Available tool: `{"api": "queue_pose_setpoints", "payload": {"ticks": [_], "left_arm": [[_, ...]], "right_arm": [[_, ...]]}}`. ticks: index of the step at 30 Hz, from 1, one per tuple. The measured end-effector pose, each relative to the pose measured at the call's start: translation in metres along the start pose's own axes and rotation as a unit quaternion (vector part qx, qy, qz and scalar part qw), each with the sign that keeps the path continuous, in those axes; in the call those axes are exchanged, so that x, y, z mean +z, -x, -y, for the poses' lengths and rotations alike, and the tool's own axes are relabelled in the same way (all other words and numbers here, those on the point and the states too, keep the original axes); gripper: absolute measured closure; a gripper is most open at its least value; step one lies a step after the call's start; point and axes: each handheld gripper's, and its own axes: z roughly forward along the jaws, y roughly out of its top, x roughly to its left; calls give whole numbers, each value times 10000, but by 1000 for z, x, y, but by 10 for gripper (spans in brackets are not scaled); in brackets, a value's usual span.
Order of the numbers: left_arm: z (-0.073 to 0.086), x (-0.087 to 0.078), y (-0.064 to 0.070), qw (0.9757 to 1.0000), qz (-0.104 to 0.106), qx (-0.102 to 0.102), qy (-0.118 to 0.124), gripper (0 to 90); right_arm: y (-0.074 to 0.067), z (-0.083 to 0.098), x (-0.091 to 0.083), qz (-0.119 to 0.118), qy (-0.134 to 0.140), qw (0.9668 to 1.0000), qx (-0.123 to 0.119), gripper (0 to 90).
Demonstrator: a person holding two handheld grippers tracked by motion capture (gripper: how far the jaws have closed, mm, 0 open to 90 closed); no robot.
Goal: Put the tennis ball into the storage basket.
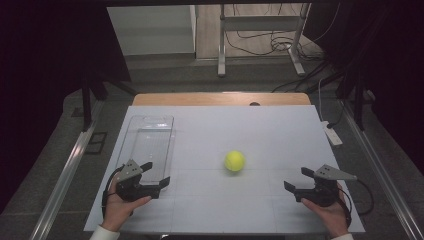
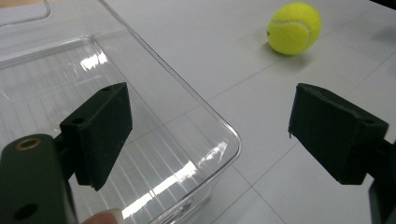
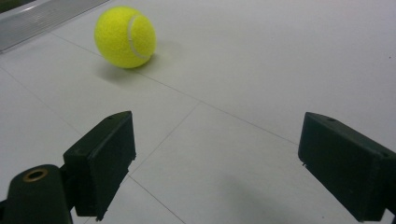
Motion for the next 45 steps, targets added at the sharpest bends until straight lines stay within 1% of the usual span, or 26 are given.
{"api": "queue_pose_setpoints", "payload": {"ticks": [5, 7, 11, 19, 23, 25, 31, 35, 41, 45], "left_arm": [[-1, 0, 2, 10000, 9, 20, -2, 140], [-1, 0, 2, 10000, 21, 25, 2, 140], [-1, 0, 1, 10000, 20, 24, 2, 140], [-3, 4, 3, 9999, 55, 109, -26, 141], [-3, 4, 4, 9999, 55, 104, -30, 140], [-3, 3, 6, 9999, 52, 151, -31, 138], [-3, 3, 7, 9999, 55, 155, -49, 139], [-3, 3, 7, 9998, 63, 152, -55, 139], [-5, 2, 7, 9998, -8, 202, -88, 143], [-7, 2, 8, 9998, 10, 170, -71, 141]], "right_arm": [[0, -1, -2, -5, 30, 10000, 3, 115], [1, 0, -2, 0, 34, 10000, 86, 118], [1, 0, -3, 16, 29, 9999, 117, 119], [0, 3, -4, 9, -7, 10000, 97, 121], [0, 3, -5, 16, 12, 9999, 144, 122], [0, 2, -5, 3, 33, 9999, 158, 123], [-1, 2, -2, -8, -9, 9999, 118, 123], [-1, 1, -2, -8, 16, 9999, 130, 124], [0, 0, -1, -11, 18, 9999, 139, 125], [0, 1, -1, -11, 16, 9999, 153, 125]]}}
